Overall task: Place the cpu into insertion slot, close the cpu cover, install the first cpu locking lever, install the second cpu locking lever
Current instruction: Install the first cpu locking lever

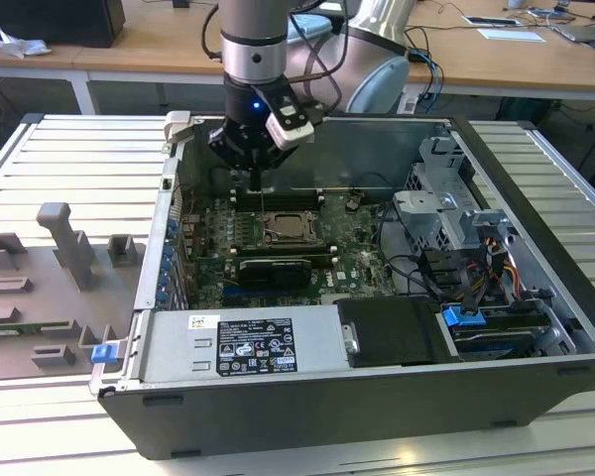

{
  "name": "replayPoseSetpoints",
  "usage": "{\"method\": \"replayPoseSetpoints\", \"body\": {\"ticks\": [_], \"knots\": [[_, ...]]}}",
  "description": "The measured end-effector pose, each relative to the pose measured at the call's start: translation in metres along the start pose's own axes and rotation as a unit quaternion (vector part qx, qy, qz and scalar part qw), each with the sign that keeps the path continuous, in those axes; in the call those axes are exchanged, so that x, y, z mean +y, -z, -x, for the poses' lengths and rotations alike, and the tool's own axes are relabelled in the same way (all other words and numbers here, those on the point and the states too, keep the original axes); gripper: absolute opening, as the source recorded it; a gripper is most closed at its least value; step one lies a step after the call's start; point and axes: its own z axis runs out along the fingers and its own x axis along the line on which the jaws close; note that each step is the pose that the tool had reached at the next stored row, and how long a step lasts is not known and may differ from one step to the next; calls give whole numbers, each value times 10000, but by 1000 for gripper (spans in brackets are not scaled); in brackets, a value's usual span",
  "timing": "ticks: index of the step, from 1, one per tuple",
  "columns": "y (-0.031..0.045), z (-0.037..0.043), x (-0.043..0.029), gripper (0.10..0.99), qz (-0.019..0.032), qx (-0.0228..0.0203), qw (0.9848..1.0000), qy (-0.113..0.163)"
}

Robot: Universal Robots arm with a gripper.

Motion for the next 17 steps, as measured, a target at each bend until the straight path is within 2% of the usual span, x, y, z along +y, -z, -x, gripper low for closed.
{"method": "replayPoseSetpoints", "body": {"ticks": [3, 5, 6, 8, 11, 12, 16, 17], "knots": [[-12, 112, -4, 106, -1, 3, 10000, 0], [-26, 225, -6, 106, -2, 9, 10000, 0], [-29, 252, -7, 106, -1, 10, 10000, 1], [-32, 259, -8, 106, 11, 9, 10000, 0], [-50, 271, -8, 106, 153, 0, 9999, -39], [-62, 278, -8, 106, 179, -2, 9998, -72], [-106, 293, -11, 106, 228, -3, 9997, -118], [-120, 294, -10, 106, 298, -7, 9995, -118]]}}
